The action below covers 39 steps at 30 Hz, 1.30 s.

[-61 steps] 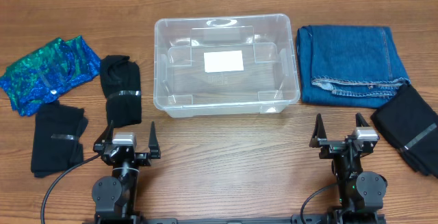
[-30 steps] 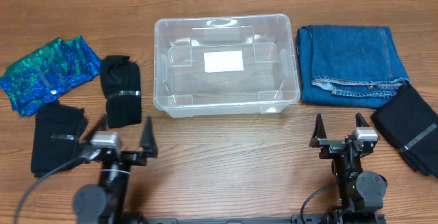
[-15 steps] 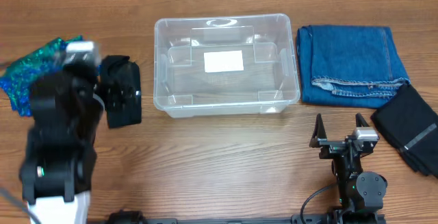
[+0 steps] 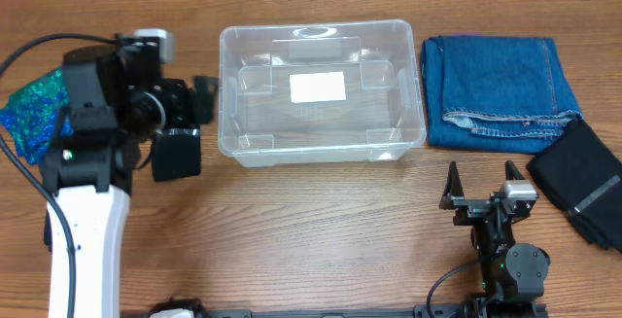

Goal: Pack container
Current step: 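Reach the left gripper to the blue-green sparkly fabric and grasp it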

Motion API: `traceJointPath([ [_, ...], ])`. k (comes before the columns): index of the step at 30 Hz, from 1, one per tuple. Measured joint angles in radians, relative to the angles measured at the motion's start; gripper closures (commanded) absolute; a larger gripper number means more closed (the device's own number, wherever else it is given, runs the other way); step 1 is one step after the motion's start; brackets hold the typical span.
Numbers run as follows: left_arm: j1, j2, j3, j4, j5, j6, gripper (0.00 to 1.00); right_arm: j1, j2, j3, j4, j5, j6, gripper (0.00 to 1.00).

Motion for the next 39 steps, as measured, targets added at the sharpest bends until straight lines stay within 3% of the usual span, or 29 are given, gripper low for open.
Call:
traceJointPath([
  [4,0.185,0.139,0.0,0.003,-0.114,-0.089,0.0,0.0,0.0,0.0,0.0,0.0,-0.001,0.0],
  [10,0.354,0.311,0.0,0.075,-0.201,-0.119,0.0,0.0,0.0,0.0,-0.001,0.0,0.0,0.0],
  [13,0.36,0.387,0.0,0.143,-0.253,-0.029,0.0,0.0,0.0,0.0,0.0,0.0,0.0,0.0],
  [17,0.333,0.465,0.001,0.261,-0.286,0.193,0.0,0.0,0.0,0.0,-0.001,0.0,-0.001,0.0],
  [24,0.304,0.582,0.002,0.348,-0.363,0.41,0.0,0.0,0.0,0.0,0.0,0.0,0.0,0.0],
  [30,0.304,0.705,0.002,0.389,-0.428,0.486,0.0,0.0,0.0,0.0,-0.001,0.0,-0.001,0.0],
  [39,0.304,0.764,0.003,0.57,-0.489,0.562,0.0,0.0,0.0,0.0,-0.001,0.0,0.0,0.0],
])
